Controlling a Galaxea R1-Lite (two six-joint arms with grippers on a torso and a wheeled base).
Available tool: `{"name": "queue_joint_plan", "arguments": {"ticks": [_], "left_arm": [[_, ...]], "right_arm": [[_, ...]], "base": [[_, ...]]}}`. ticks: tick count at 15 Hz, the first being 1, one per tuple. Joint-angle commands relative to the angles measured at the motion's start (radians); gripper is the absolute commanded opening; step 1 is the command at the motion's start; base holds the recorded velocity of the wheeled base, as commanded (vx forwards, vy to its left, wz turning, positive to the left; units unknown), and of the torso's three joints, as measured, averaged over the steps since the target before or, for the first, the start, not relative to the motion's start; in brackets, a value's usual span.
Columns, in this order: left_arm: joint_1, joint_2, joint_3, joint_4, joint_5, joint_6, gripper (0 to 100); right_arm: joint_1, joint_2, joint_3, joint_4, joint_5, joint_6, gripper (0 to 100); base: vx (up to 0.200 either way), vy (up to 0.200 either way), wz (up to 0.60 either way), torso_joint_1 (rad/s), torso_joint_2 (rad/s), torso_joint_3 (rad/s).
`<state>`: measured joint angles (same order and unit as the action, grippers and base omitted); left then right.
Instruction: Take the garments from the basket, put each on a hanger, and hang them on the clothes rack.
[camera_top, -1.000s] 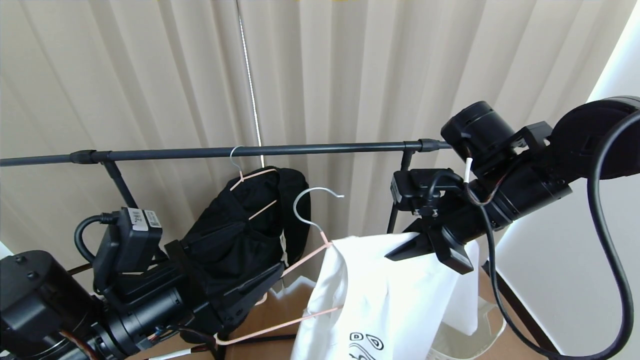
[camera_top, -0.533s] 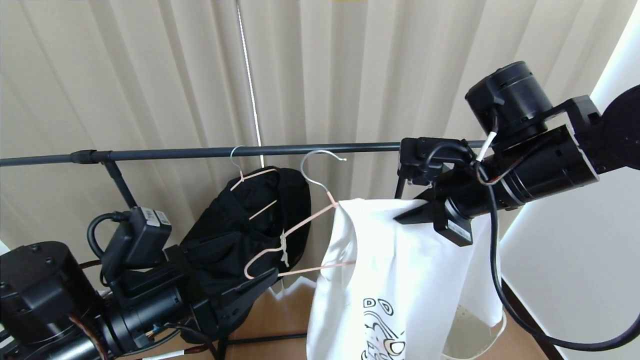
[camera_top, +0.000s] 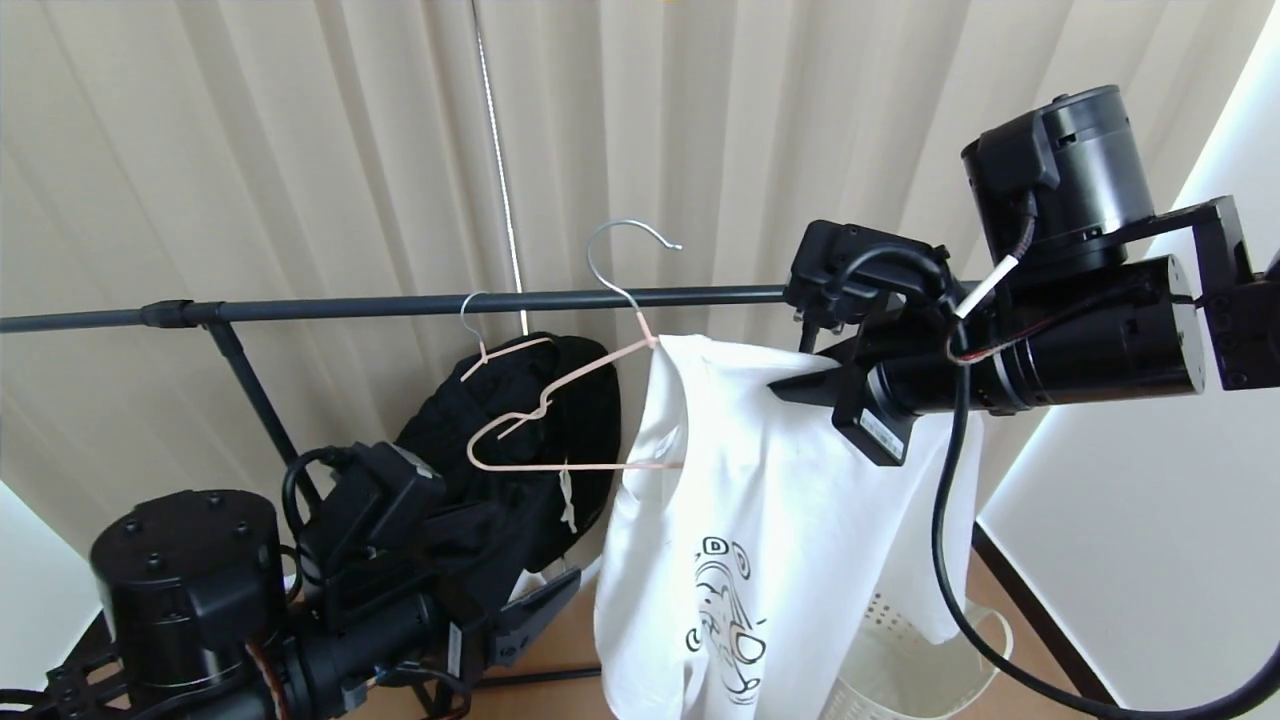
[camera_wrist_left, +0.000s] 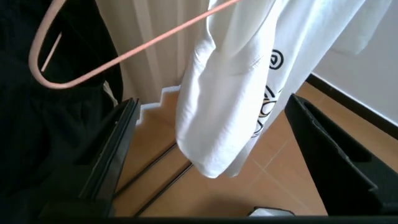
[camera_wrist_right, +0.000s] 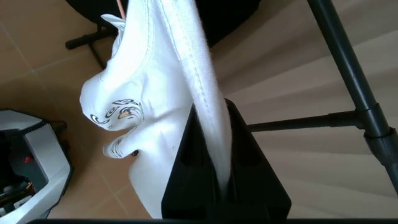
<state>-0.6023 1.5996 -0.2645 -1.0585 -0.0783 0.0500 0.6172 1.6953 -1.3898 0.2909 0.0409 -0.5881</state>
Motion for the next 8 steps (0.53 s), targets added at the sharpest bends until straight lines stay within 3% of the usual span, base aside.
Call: {"name": "queue_joint_plan", "arguments": {"ticks": [1,4,8], "left_arm": [[-0.045,0.048,-0.035,0.015,0.064,-0.024,100],[-0.102,0.125,-0.088,0.015,0.198,-0.093,100],[-0.132,0.192,-0.165,0.017,0.246,-0.177,100]], "right_arm": [[0.013,-0.009,0.031,-0.027,-0.012,0.001,0],[0.027,-0.011,0.074,-0.137,-0.016,0.001,0],[0.056,-0.026,0.092,-0.156,-0.041,0.005,0]], "base": [[0.000,0.000,0.00,0.000,0.00,0.000],[0.000,0.000,0.00,0.000,0.00,0.000],[0.000,0.000,0.00,0.000,0.00,0.000]]}}
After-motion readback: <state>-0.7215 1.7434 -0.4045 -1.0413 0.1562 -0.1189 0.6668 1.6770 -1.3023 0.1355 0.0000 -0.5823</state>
